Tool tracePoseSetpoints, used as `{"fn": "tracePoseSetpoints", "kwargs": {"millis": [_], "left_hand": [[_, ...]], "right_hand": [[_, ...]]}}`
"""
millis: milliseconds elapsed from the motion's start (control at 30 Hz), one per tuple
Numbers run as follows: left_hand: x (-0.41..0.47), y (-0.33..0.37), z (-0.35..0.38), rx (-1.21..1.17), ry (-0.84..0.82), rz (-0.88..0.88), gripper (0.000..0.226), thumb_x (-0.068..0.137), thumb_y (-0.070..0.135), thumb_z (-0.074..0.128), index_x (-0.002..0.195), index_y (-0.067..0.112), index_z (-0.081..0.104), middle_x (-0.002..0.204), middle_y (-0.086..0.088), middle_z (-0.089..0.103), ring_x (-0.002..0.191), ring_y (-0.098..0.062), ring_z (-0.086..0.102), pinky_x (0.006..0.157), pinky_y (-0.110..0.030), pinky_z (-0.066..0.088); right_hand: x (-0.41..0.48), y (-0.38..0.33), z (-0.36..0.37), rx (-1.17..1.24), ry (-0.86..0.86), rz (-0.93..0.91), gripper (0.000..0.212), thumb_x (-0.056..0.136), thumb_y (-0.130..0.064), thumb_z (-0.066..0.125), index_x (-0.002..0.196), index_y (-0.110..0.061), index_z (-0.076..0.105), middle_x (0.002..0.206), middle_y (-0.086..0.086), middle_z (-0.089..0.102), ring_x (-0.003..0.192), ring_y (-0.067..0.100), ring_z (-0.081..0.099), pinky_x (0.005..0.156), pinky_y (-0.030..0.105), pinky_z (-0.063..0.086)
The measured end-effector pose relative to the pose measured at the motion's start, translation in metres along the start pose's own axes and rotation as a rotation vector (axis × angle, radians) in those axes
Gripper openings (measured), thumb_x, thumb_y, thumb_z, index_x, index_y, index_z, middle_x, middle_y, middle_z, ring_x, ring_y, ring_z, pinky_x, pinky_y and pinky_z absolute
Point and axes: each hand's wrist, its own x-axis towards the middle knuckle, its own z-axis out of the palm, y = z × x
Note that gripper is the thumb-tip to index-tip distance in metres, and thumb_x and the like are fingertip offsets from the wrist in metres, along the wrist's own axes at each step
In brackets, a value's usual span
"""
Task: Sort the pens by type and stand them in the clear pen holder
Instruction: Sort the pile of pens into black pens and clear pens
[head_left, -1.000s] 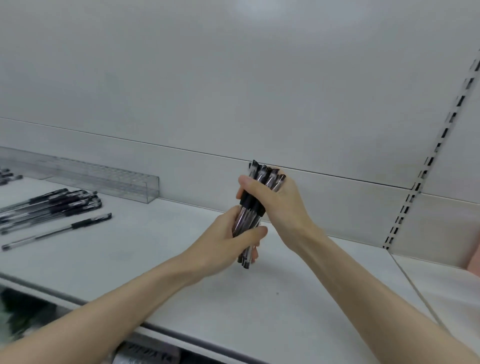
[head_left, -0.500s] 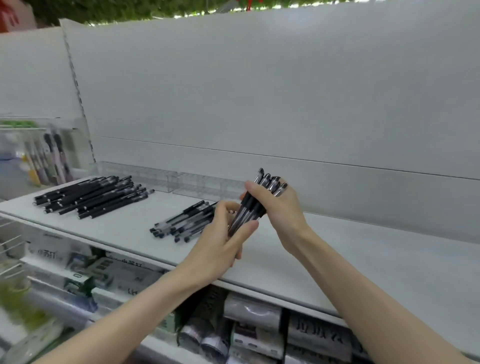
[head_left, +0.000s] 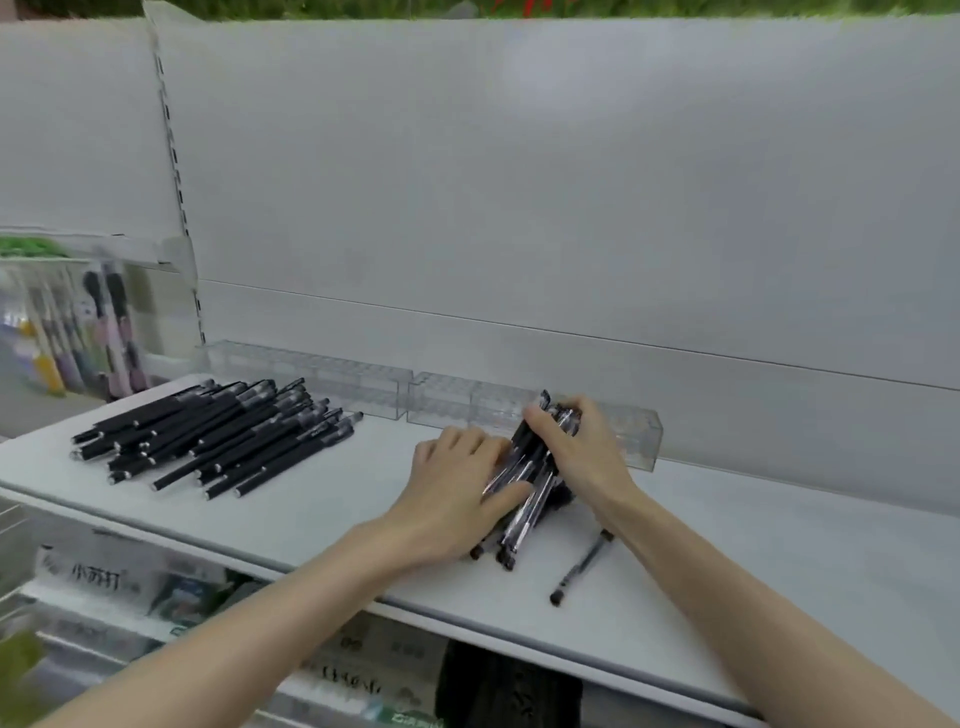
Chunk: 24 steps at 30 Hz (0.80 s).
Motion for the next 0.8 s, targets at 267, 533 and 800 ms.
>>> {"fn": "tracePoseSetpoints", "kwargs": {"millis": [267,533,800], "left_hand": [[0.016,-0.041,-0.002,-0.24,-0.315,0.105,0.045,0.1,0.038,0.034,0.139,0.017,0.039,0.147,0.007,0.028,0.136,-0.008,0.018,0.103,-0.015,0.012],[0.038,-0.059,-0.01,-0.12,-0.388,0.155,0.054,0.093,0.058,0.031,0.138,0.028,0.037,0.143,0.016,0.034,0.138,-0.011,0.021,0.109,-0.034,0.016],[0.036,-0.067,0.015,-0.358,-0.336,0.126,0.052,0.098,0.047,0.032,0.141,0.019,0.033,0.152,-0.002,0.024,0.141,-0.01,0.013,0.111,-0.025,0.012]], "right_hand": [[0.017,0.018,0.011,-0.427,0.017,-0.027,0.031,0.091,-0.045,0.052,0.095,-0.014,0.055,0.097,0.0,0.059,0.1,0.025,0.051,0.09,0.043,0.041],[0.021,0.018,0.024,-0.628,0.016,0.06,0.032,0.093,-0.045,0.047,0.106,-0.017,0.055,0.111,0.006,0.038,0.112,0.028,0.038,0.1,0.041,0.033],[0.018,0.015,0.027,-0.757,0.051,0.013,0.032,0.093,-0.043,0.049,0.103,-0.015,0.063,0.108,0.001,0.051,0.102,0.019,0.043,0.093,0.034,0.035]]}}
